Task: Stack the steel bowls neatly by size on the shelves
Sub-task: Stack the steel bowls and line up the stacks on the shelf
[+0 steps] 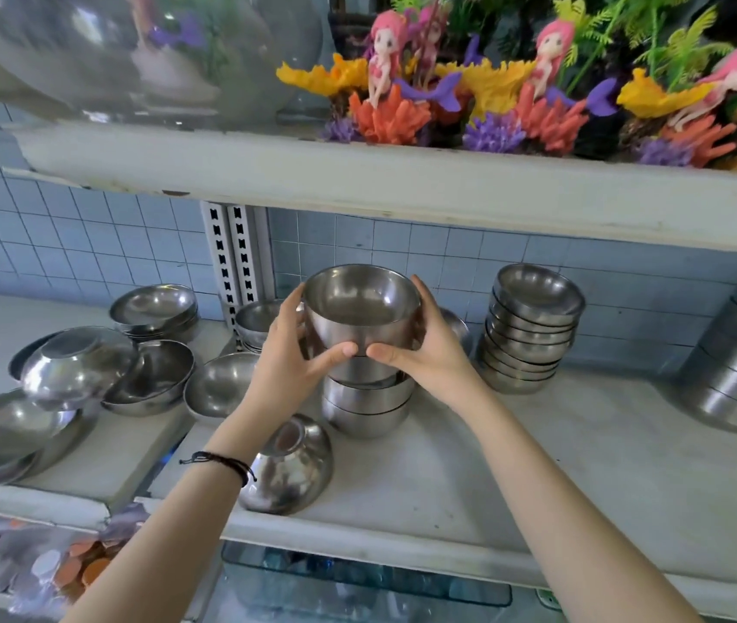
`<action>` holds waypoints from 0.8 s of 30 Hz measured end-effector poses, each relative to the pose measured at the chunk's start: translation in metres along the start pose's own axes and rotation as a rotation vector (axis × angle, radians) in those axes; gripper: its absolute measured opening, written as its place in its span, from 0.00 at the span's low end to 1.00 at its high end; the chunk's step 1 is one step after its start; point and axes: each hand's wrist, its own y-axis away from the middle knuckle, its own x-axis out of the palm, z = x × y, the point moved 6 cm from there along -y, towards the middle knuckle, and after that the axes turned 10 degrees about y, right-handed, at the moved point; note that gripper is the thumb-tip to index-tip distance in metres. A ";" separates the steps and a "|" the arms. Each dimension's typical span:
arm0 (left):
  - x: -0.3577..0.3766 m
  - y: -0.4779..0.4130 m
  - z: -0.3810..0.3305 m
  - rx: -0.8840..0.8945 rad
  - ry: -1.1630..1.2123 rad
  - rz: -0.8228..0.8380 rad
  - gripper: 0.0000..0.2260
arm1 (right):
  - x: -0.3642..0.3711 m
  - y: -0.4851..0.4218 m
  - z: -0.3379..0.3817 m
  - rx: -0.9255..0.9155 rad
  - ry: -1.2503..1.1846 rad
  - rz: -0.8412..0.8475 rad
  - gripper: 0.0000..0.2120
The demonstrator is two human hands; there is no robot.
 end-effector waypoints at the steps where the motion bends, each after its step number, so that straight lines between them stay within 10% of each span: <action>1: 0.000 0.000 0.003 -0.004 -0.003 -0.008 0.50 | 0.001 -0.001 -0.002 0.005 -0.001 0.000 0.61; 24: 0.006 0.014 0.047 -0.034 -0.024 0.282 0.57 | 0.024 0.040 -0.049 0.002 -0.011 0.017 0.59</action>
